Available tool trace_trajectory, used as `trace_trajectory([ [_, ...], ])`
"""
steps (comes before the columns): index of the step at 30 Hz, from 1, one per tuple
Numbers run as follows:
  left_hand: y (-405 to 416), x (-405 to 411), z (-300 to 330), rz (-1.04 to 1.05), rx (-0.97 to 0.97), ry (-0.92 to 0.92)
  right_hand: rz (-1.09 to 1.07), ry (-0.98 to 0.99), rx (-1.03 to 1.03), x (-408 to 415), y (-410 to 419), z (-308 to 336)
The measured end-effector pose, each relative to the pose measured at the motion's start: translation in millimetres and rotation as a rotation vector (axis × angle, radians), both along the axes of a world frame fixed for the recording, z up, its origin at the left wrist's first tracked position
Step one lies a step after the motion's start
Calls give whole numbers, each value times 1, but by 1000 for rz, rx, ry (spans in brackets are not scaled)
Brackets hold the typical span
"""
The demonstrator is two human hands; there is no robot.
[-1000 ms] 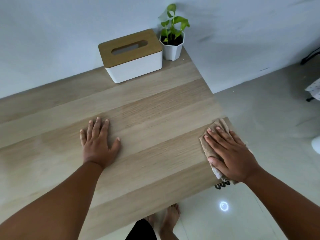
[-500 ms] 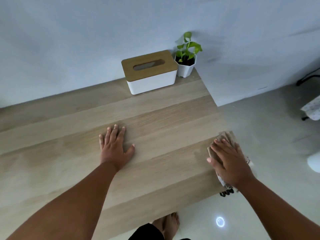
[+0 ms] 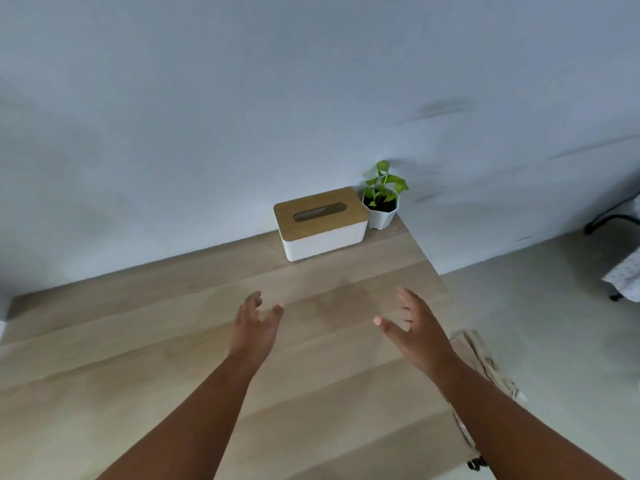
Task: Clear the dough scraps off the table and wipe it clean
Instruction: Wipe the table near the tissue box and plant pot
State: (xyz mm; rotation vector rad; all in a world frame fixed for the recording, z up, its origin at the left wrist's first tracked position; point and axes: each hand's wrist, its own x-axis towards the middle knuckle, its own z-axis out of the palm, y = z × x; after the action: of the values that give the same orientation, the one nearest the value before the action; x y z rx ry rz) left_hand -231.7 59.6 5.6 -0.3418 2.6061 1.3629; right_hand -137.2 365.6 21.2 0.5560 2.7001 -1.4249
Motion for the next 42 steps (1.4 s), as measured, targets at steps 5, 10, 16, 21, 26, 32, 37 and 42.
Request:
trace_trajectory([
  [5, 7, -28, 15, 56, 148, 33, -58, 48, -126, -54, -3, 3],
  [10, 19, -58, 25, 104, 192, 62, -15, 63, -126, -103, 3, 3],
  [16, 37, -91, 26, 122, 220, 70, -6, 87, -144, -154, 13, -2],
  [21, 55, -116, 18, 101, 214, 59, -24, 105, -165, -195, 21, -12],
  [26, 71, -134, 7, 138, 172, 60, -31, 134, -191, -222, 22, -20],
  [32, 84, -145, -3, 199, 192, 48, -13, 136, -202, -235, 19, -26],
  [37, 96, -147, -2, 254, 211, 53, -36, 139, -210, -238, 18, -30],
  [42, 97, -143, 5, 287, 229, 66, -28, 171, -174, -236, 13, -25],
])
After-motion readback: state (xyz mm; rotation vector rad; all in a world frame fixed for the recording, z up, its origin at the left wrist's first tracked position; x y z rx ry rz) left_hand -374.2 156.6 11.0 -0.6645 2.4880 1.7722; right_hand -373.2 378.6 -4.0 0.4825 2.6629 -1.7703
